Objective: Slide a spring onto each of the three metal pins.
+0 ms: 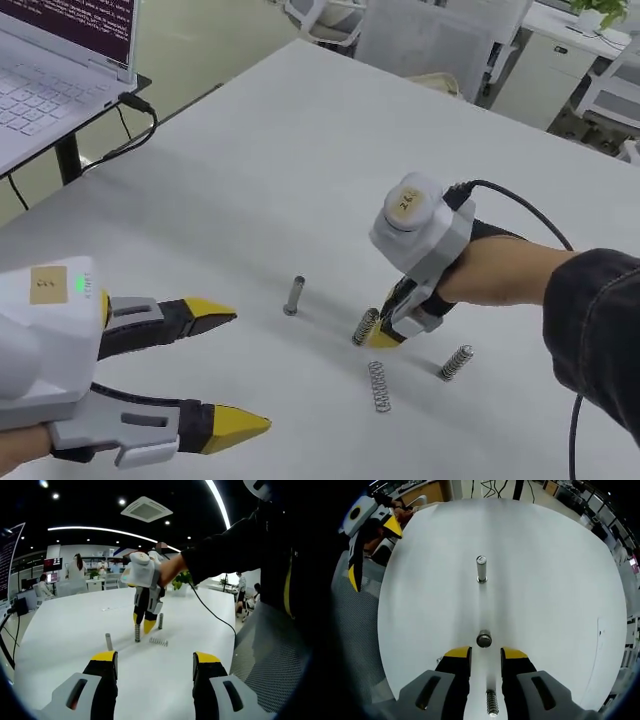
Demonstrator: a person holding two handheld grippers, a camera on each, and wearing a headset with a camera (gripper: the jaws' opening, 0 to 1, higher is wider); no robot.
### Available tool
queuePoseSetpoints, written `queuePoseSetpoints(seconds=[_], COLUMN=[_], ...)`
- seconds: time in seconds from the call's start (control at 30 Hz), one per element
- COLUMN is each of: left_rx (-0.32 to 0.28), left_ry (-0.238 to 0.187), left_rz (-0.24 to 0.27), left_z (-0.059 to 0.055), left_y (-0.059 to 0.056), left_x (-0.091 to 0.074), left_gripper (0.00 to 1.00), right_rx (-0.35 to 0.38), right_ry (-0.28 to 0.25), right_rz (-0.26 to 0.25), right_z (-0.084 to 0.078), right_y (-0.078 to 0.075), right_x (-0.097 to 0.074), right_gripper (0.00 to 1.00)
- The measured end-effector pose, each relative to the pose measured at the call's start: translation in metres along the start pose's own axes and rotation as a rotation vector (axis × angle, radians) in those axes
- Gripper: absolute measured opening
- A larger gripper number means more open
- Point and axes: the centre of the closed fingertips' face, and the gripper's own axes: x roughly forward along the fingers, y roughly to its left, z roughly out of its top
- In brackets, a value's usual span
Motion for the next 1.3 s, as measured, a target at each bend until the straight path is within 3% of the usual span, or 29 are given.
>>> queuePoseSetpoints(seconds=[0.57, 1.3], left_rx=[0.014, 0.051], left_ry=[0.010, 0.022], left_rz=[-0.019, -0.053], left_z=[0.005, 0.017], left_y=[-0.004, -0.013], left_x=[0.001, 0.006], left_gripper=[0.56, 0.55], right_rx=[0.063, 0.167], right_ry=[-0.045, -0.134], right_rz=[-0.020, -0.026], right_z=[-0.013, -0.023], right_y=[0.012, 0.041], right_x=[-0.013, -0.019], right_gripper=[0.21, 0.21])
